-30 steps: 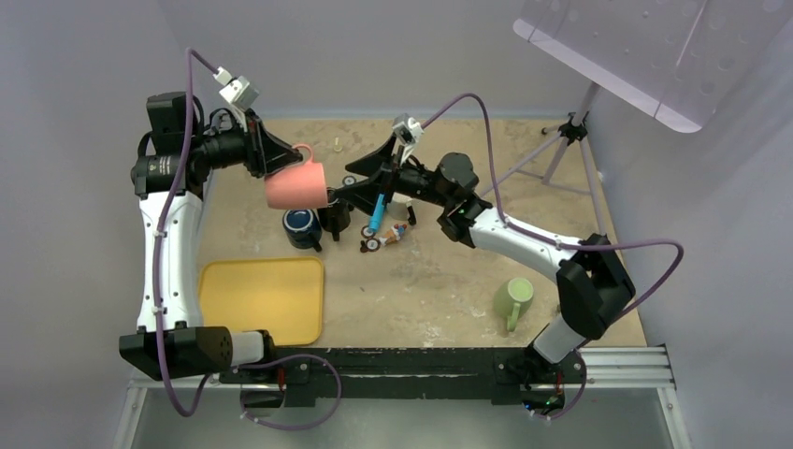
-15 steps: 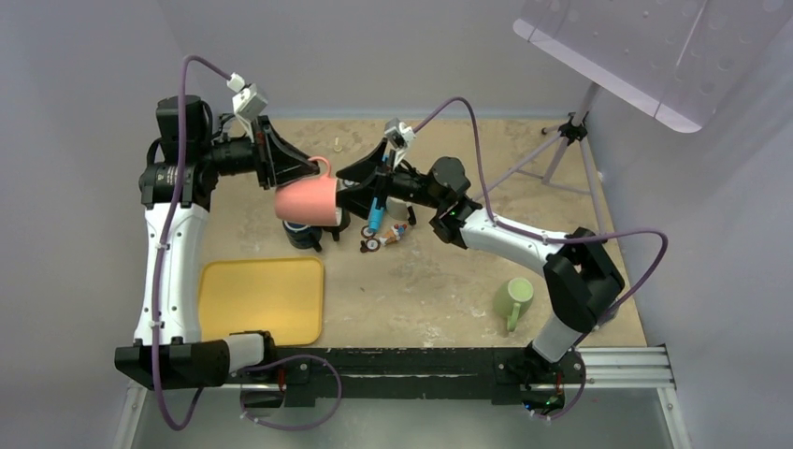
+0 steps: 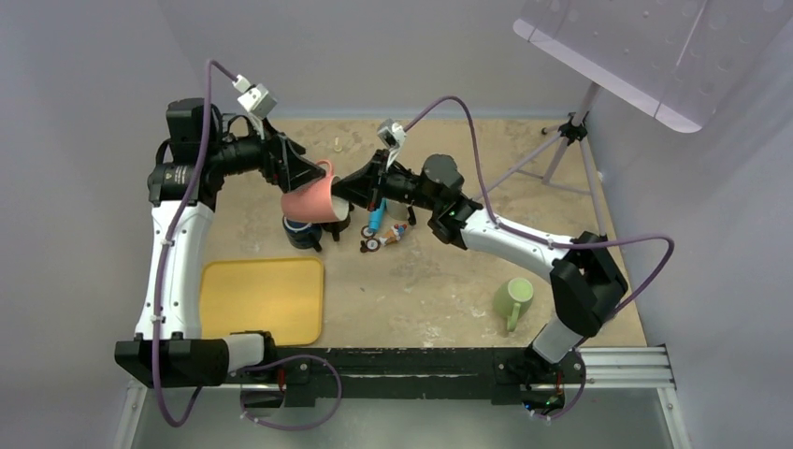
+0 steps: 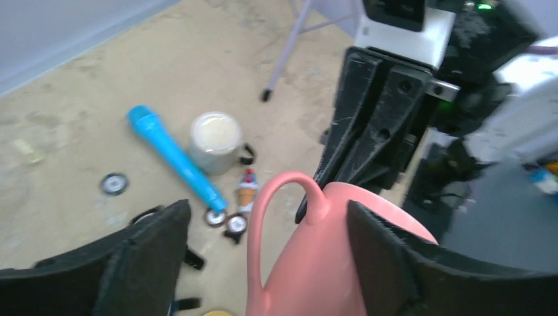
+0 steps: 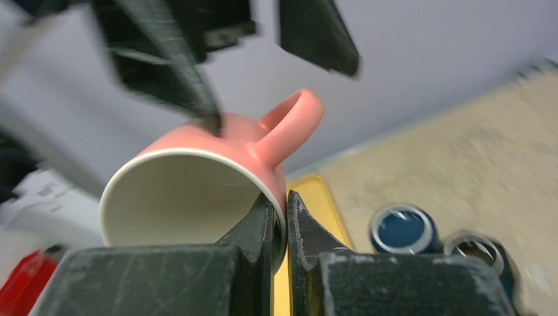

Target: Turn the mug right side up

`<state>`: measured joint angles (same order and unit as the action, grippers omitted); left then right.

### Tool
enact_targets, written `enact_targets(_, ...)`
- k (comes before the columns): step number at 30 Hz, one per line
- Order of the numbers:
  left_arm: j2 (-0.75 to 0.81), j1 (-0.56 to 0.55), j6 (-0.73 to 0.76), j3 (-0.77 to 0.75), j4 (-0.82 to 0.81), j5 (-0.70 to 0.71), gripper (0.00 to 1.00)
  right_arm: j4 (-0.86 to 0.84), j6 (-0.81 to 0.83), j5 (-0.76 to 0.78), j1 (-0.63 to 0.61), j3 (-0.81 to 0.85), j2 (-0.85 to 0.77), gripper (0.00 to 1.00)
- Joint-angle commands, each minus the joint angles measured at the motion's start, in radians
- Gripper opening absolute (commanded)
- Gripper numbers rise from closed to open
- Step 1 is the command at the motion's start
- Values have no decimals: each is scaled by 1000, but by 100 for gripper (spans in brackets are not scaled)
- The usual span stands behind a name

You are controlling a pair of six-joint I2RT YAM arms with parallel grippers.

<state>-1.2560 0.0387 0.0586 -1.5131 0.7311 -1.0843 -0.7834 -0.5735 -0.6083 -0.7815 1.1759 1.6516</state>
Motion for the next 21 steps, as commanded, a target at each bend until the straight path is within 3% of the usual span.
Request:
enact_targets(1, 28, -9, 103, -17, 8, 329, 100, 401, 107, 491, -16, 53, -118, 0)
enact_targets(4, 65, -29, 135, -32, 32, 430, 100, 539, 136, 687, -47, 98, -116, 0)
enact_targets(8, 124, -223, 186, -29, 86, 608, 99, 694, 142, 849, -86, 220, -48, 0)
enact_targets(13, 104, -365, 216, 20, 61, 886, 79, 736, 113, 881, -104, 295, 0, 0)
enact_targets(18, 70, -483, 270, 120, -74, 1131, 84, 720, 100, 880, -124, 316, 9, 0)
enact_targets(21, 32, -491, 282, 113, -105, 1172, 86, 721, 102, 887, -138, 328, 7, 0)
